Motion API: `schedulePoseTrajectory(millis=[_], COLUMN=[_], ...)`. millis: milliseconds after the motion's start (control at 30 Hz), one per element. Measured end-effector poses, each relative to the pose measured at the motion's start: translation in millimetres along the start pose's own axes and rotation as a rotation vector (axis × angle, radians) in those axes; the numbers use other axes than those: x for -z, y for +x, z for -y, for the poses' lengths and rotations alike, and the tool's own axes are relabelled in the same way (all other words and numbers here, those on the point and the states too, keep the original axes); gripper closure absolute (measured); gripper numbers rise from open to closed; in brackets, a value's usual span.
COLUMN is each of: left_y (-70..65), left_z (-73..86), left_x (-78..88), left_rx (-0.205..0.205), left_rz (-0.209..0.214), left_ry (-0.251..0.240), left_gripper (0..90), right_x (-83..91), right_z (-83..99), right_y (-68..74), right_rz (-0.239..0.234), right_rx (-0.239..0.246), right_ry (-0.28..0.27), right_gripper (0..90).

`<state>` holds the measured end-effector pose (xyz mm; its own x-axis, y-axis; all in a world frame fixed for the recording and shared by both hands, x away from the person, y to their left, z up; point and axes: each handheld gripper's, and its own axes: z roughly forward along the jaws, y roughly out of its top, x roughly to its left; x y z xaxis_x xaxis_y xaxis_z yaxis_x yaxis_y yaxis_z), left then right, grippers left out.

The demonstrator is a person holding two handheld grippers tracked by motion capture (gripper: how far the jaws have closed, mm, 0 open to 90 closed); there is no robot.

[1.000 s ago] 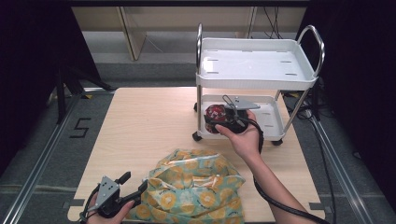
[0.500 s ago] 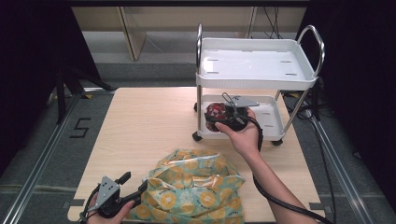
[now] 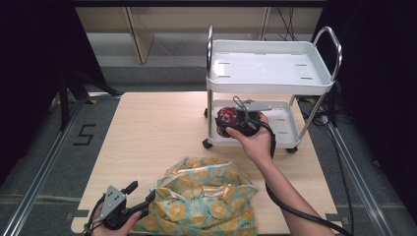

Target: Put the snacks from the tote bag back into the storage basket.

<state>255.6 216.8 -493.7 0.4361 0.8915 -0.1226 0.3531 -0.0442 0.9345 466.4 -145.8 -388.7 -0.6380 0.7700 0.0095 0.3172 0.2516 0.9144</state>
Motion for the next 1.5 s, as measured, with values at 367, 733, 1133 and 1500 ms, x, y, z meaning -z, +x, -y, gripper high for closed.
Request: schedulePoseTrajectory(millis=[367, 733, 1133, 1500], left_y=[0.1, -0.4, 0.7, -0.1], left_z=[-0.2, 0.0, 0.1, 0.3], left_x=[0.2, -0.3, -0.3, -0.4], left_rx=[-0.002, 0.001, -0.007, -0.004], left_rz=[-0.001, 0.0, 0.003, 0.002], left_ry=[0.002, -0.001, 0.005, 0.004], left_gripper=[28.3, 28.3, 28.2, 28.3], right_x=[-4.9, -9.5, -14.7, -21.1], right_z=[0.9, 2.4, 3.5, 4.4], right_y=[-2.4, -4.1, -4.8, -5.3], right_rz=[0.009, 0.014, 0.016, 0.035], right_rx=[0.012, 0.023, -0.007, 0.022], right_ry=[-0.002, 0.013, 0.024, 0.028], right_gripper=[26.6, 26.5, 26.5, 26.5])
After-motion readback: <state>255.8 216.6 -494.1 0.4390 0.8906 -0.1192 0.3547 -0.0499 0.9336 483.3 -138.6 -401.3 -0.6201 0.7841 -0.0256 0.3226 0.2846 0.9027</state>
